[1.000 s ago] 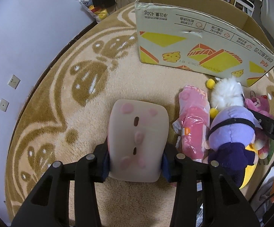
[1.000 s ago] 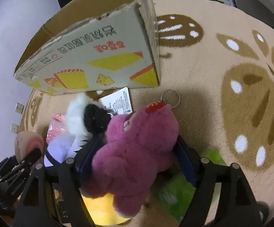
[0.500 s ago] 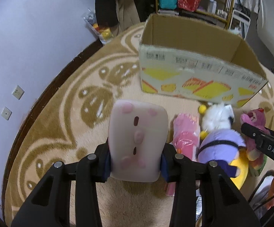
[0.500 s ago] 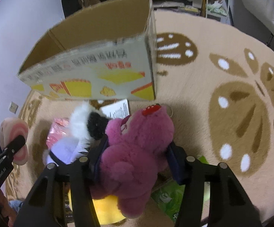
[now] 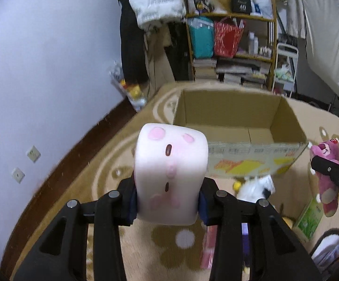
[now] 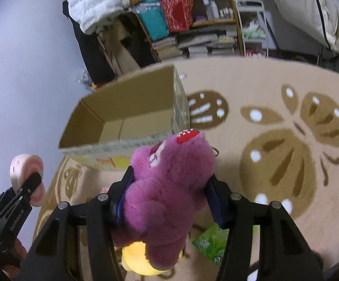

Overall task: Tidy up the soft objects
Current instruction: 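Lift the pink square plush with the left tool while the right tool carries the pink bear toward the box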

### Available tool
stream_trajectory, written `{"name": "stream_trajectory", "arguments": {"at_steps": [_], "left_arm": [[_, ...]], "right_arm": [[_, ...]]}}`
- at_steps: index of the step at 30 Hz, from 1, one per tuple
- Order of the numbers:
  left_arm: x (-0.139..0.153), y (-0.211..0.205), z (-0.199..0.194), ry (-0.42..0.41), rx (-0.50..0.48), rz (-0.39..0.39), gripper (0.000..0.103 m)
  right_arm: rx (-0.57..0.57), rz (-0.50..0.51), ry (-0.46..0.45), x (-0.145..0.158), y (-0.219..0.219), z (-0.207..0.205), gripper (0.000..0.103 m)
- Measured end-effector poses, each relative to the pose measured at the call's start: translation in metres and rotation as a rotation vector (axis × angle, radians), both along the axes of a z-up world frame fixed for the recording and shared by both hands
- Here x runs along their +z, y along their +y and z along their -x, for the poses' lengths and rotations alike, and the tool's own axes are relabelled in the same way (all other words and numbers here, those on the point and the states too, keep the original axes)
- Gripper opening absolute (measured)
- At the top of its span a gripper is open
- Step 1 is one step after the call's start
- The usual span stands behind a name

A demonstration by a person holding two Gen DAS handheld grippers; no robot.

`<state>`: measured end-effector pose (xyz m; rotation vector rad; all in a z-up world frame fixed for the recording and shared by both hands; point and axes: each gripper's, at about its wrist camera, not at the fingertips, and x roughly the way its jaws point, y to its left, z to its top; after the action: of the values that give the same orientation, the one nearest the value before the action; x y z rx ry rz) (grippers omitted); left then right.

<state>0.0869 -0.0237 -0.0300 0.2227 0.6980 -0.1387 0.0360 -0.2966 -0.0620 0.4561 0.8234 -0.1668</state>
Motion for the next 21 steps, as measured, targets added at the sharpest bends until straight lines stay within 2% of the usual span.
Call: {"name": "stream_trajectory", "arguments": {"at_steps": [4, 15, 21], "left_arm": [[0.014, 0.000, -0.007, -0.065, -0.003, 0.004, 0.038], [0.011, -0.015, -0.039, -0.108, -0.056, -0.005, 0.038], [0.020, -0.022, -0.068, -0.121, -0.065, 0.034, 0.038]], "right_arm": [[0.022, 0.044, -0.045, 0.014, 0.006, -0.009, 0.060], [0.092, 0.097, -0.121, 0.026, 0.012, -0.041, 0.061], [0.126, 0.146, -0.111, 0.026, 0.011, -0.064, 0.061]]}}
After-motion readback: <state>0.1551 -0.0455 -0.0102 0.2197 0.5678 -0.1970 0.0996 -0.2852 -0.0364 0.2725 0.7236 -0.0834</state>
